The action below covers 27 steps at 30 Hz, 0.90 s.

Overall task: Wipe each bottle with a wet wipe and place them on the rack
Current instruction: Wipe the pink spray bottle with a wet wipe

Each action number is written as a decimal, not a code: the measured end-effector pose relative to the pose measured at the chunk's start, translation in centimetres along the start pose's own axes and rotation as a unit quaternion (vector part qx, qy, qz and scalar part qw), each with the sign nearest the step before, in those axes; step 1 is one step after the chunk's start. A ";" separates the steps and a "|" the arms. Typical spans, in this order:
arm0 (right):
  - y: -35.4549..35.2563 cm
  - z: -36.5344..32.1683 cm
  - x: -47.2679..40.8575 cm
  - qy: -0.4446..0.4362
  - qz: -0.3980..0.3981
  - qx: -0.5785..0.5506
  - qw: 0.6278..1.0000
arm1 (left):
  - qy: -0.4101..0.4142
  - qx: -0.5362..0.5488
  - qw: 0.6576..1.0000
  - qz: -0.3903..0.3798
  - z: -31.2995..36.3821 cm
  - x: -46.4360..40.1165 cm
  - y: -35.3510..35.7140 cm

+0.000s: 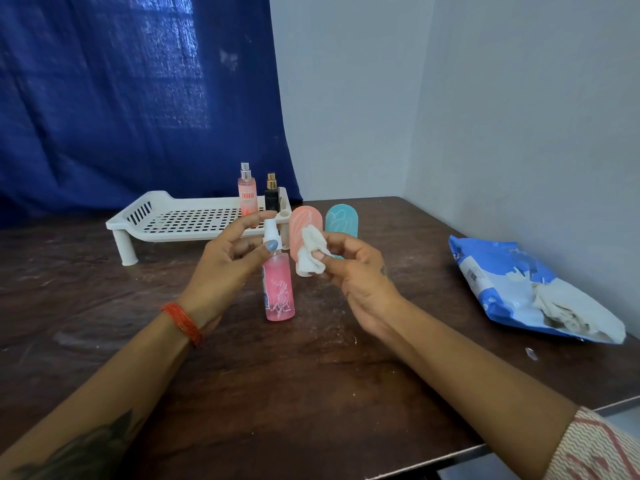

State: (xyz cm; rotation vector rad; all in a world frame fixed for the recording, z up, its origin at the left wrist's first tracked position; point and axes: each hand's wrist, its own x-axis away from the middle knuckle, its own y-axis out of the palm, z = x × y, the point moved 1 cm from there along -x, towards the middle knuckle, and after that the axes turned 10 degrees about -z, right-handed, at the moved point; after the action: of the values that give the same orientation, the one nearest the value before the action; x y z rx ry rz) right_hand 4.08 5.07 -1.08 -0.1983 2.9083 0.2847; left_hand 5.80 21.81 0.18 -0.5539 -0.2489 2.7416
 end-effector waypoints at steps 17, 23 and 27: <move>0.3 1.4 0.3 0.007 -0.029 0.192 0.981 | 0.004 0.002 1.000 -0.002 0.0 0.1 -0.1; 0.4 1.5 0.4 -0.079 -0.018 0.234 0.969 | 0.005 0.007 1.000 -0.006 0.0 0.1 0.0; 0.2 1.4 0.3 -0.125 -0.031 0.255 0.958 | 0.008 0.003 1.000 -0.009 0.0 0.1 -0.1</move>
State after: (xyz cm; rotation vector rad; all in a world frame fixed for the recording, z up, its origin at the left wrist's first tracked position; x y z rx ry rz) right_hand 3.99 5.51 -2.42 -0.1532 2.6087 -0.4198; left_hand 5.69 21.93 0.18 -0.5681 -0.2421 2.7179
